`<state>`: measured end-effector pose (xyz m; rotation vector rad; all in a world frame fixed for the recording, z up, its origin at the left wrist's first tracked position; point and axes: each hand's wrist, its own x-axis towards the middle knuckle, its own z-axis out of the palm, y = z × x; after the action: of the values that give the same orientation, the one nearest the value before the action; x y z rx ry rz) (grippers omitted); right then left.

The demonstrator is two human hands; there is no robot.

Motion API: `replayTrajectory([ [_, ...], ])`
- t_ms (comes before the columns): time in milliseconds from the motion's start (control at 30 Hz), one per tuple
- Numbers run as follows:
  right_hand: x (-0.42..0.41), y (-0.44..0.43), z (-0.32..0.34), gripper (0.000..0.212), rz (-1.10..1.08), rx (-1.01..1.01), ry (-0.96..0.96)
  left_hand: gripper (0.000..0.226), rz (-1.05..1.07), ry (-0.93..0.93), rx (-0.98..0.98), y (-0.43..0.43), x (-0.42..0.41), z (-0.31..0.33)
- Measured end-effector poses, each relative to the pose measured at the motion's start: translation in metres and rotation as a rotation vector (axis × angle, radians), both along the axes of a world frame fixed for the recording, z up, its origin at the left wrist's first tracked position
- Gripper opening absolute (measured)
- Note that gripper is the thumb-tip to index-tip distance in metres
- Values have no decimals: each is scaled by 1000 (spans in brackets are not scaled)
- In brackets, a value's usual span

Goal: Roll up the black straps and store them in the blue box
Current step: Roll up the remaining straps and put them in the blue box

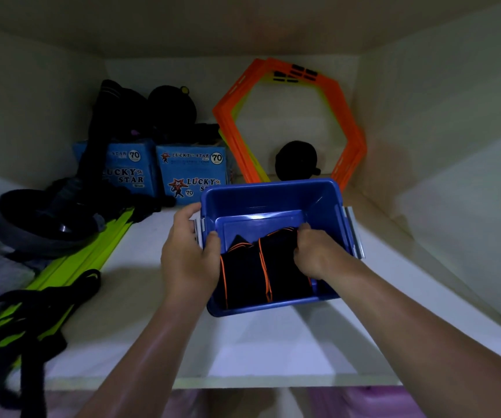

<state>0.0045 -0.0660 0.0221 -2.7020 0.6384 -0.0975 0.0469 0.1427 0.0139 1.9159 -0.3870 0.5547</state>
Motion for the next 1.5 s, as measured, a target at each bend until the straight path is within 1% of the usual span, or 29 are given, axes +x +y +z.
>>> replayTrajectory([
  [100,4,4,-3,76,-39,-121,54,46,-4,-1,-7,0,0,0],
  [200,7,6,-6,89,-53,-250,99,45,3,-2,-14,0,0,0],
  [333,-1,9,1,99,-32,-289,55,45,1,7,-19,0,0,1],
  [400,-14,12,13,96,8,-308,21,45,7,19,-14,0,2,0],
  [467,-35,14,26,84,76,-344,-101,46,-3,32,-13,0,4,1],
  [500,-49,13,31,74,112,-389,-242,46,-17,41,-16,0,4,2],
  [567,-74,6,38,56,159,-492,-617,46,-44,54,-23,1,6,4],
  [600,-83,-4,37,54,139,-478,-745,45,-55,59,-26,1,8,5],
  [633,-87,-16,35,56,79,-406,-802,44,-63,64,-25,1,11,5],
  [667,-87,-30,30,63,0,-259,-785,44,-65,68,-26,0,14,4],
  [733,-83,-48,20,77,-110,203,-678,42,-62,76,-54,0,17,3],
  [767,-80,-51,14,75,-119,445,-649,42,-59,88,-80,-1,19,3],
  [800,-77,-53,9,72,-125,623,-621,42,-59,105,-109,-2,21,4],
  [833,-74,-54,5,70,-132,720,-600,42,-65,125,-138,-3,24,5],
  [900,-70,-56,0,69,-146,768,-579,42,-85,189,-184,-7,31,7],
  [1000,-62,-59,1,71,-174,801,-585,44,-110,337,-247,-13,45,12],
  [1067,-59,-60,0,73,-200,815,-583,46,-135,418,-258,-16,53,17],
  [1267,-63,-65,-2,73,-242,769,-562,50,-182,570,-185,-21,57,21],
  [1400,-68,-71,-3,76,-257,716,-518,49,-204,630,-187,-21,55,17],
  [1500,-73,-73,-2,76,-248,700,-477,45,-229,692,-145,-16,51,18],
])
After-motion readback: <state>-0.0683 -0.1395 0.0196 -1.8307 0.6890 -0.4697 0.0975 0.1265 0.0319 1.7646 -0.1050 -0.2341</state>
